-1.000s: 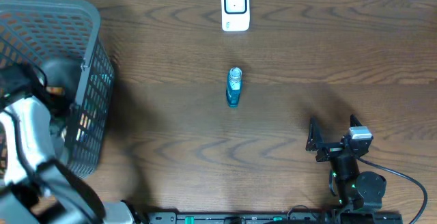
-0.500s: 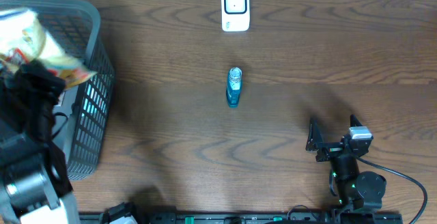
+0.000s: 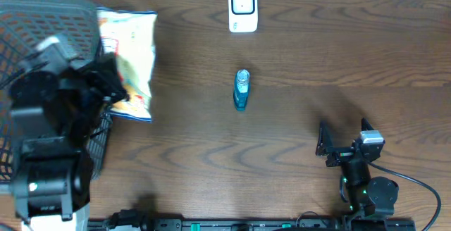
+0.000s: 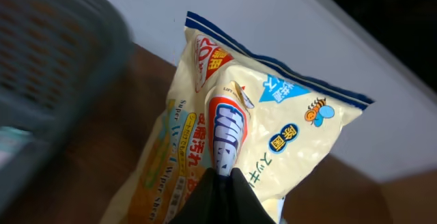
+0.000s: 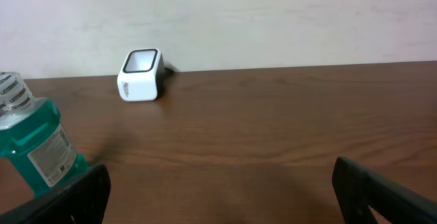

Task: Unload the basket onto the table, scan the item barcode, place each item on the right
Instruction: 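Carry the wipes pack to the table beside the bottle and release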

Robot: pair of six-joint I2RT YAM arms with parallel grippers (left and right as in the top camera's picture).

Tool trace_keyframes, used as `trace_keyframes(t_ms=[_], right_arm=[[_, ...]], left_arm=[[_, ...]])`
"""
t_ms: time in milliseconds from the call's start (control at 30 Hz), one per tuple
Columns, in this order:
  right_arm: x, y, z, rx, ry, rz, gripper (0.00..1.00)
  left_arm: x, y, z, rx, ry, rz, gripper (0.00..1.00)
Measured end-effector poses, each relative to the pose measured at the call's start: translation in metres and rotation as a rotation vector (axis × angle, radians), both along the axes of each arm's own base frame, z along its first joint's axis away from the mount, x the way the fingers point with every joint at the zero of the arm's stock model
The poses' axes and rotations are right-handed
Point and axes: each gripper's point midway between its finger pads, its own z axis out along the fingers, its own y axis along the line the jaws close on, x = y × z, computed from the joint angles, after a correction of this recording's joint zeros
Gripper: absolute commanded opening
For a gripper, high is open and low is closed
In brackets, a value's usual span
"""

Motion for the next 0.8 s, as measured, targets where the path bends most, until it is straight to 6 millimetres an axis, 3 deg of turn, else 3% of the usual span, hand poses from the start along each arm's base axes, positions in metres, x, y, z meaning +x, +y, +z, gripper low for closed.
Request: trace_keyframes(t_ms=[200, 300, 533, 800], right_arm=[[0.0, 0.0, 0.0, 0.0, 0.0, 0.0, 0.99], [0.0, 0.0, 0.0, 0.0, 0.0, 0.0, 0.99], [0.0, 0.0, 0.0, 0.0, 0.0, 0.0, 0.99], [0.0, 0.0, 0.0, 0.0, 0.0, 0.0, 0.99]], left_arm=[[0.01, -0.045, -0.02, 0.071, 0.049, -0.174, 0.07], [0.018, -0.064, -0.043, 0.107, 0.122, -0.246, 0.07], [0.046, -0.102, -0.128, 0.132, 0.383, -0.333, 0.07], [0.065, -0.122, -0.225, 0.092, 0.674, -0.157, 0.07]])
